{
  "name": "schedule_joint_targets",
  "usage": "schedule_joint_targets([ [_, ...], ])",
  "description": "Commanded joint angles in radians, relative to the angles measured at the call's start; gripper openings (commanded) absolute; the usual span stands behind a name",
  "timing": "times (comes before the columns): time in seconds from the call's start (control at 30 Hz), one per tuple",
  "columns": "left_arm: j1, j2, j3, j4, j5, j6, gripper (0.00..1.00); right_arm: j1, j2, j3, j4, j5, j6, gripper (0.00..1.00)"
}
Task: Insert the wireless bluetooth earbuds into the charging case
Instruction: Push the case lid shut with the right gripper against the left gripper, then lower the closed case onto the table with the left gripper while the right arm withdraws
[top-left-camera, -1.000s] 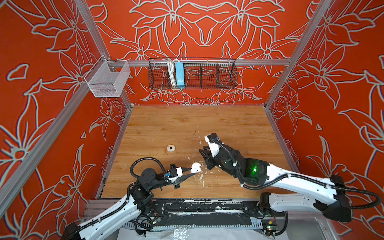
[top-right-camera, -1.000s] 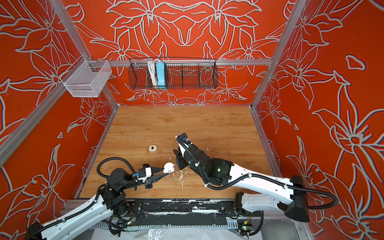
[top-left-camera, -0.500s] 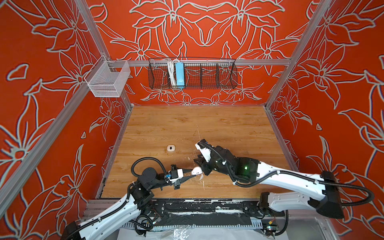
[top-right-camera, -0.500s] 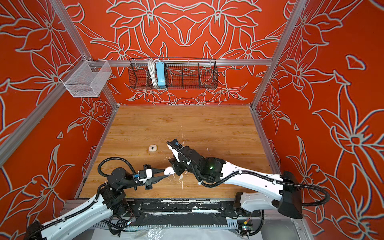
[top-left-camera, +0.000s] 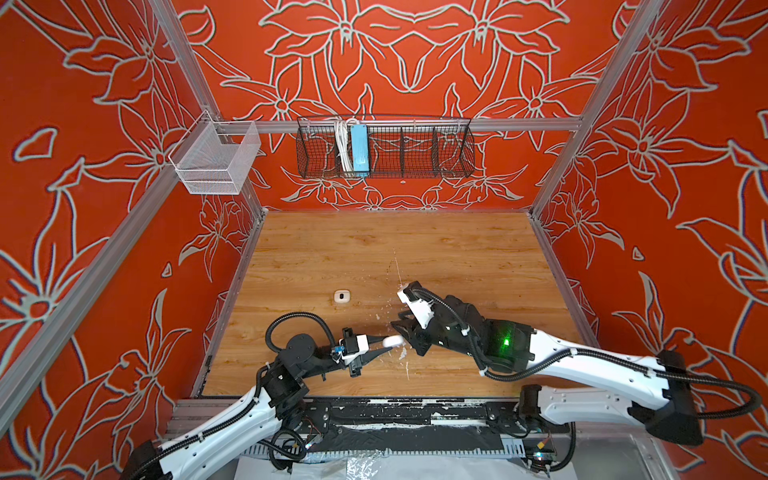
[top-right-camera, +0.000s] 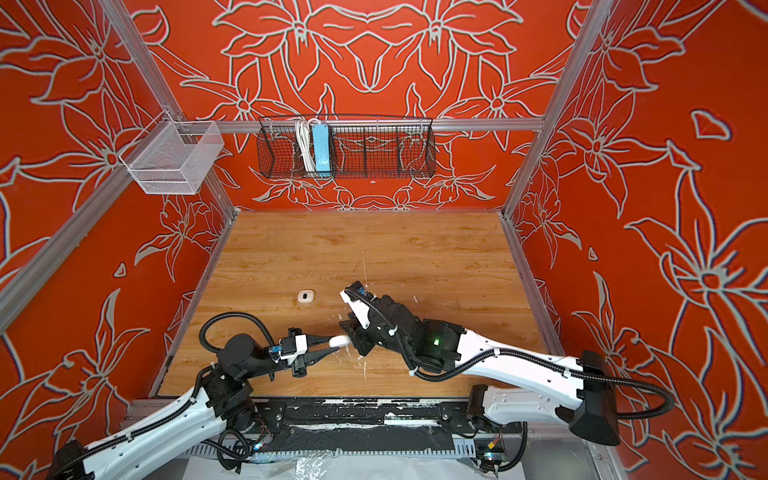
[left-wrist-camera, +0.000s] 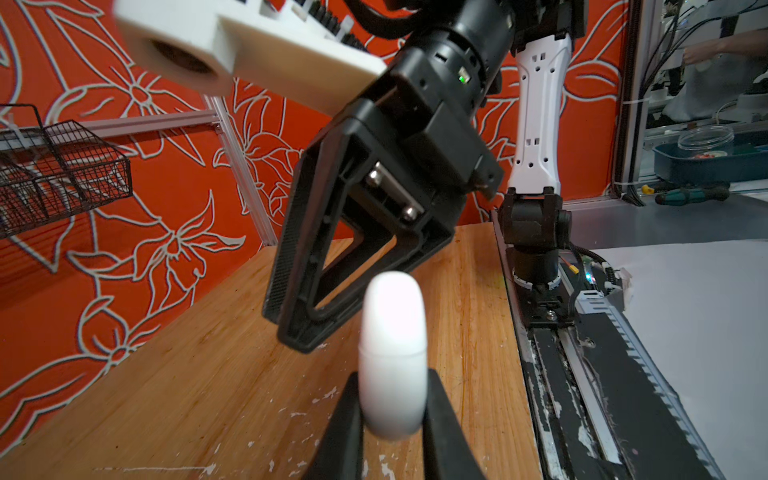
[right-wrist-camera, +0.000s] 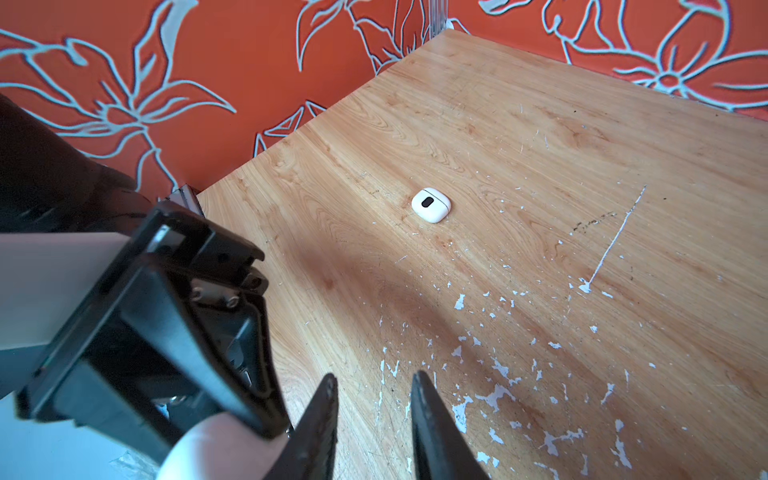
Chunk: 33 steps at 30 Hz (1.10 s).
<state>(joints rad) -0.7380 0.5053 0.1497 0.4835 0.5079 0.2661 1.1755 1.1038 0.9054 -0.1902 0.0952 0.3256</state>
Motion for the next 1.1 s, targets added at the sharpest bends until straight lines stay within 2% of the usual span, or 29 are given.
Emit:
schedule_joint_targets([
  [0.0,-0.003,0.028,0.052,-0.022,-0.112,-0.024,0.00,0.016,-0.045,-0.034,0.015,0.072,0.023,0.33],
  [0.13,-0.003,0.113,0.089,-0.041,-0.200,-0.074,0.00,0.013,-0.110,-0.076,-0.016,0.307,0.080,0.41],
  [0.23,0.001,0.251,0.148,-0.047,-0.284,-0.169,0.00,0.007,-0.164,-0.080,-0.100,0.499,0.181,0.59],
  [0.3,0.014,0.365,0.192,-0.048,-0.323,-0.244,0.00,0.001,-0.193,-0.079,-0.163,0.579,0.243,0.69],
  [0.37,0.032,0.465,0.220,-0.030,-0.338,-0.317,0.00,-0.001,-0.202,-0.063,-0.227,0.639,0.280,0.71],
  [0.47,0.072,0.643,0.264,-0.008,-0.289,-0.435,0.00,-0.013,-0.177,-0.015,-0.355,0.735,0.312,0.74],
  [0.53,0.108,0.739,0.308,-0.016,-0.238,-0.501,0.00,-0.025,-0.162,-0.005,-0.380,0.818,0.306,0.76],
  [0.63,0.166,0.876,0.358,-0.017,-0.149,-0.603,0.00,-0.077,-0.171,-0.090,-0.228,0.934,0.177,0.81],
  [0.67,0.186,0.914,0.366,-0.005,-0.118,-0.626,0.00,-0.114,-0.175,-0.128,-0.155,0.945,0.096,0.81],
  [0.77,0.223,0.993,0.398,-0.022,-0.083,-0.642,0.00,-0.283,-0.169,-0.174,-0.084,0.913,-0.027,0.80],
  [0.9,0.244,1.062,0.474,-0.140,-0.088,-0.619,0.00,-0.494,-0.182,-0.322,0.215,0.868,-0.277,0.81],
  [0.97,0.248,1.086,0.488,-0.157,-0.087,-0.621,0.00,-0.595,-0.186,-0.402,0.340,0.821,-0.313,0.81],
  [1.07,0.253,1.109,0.501,-0.157,-0.073,-0.622,0.00,-0.743,-0.174,-0.488,0.423,0.691,-0.252,0.83],
])
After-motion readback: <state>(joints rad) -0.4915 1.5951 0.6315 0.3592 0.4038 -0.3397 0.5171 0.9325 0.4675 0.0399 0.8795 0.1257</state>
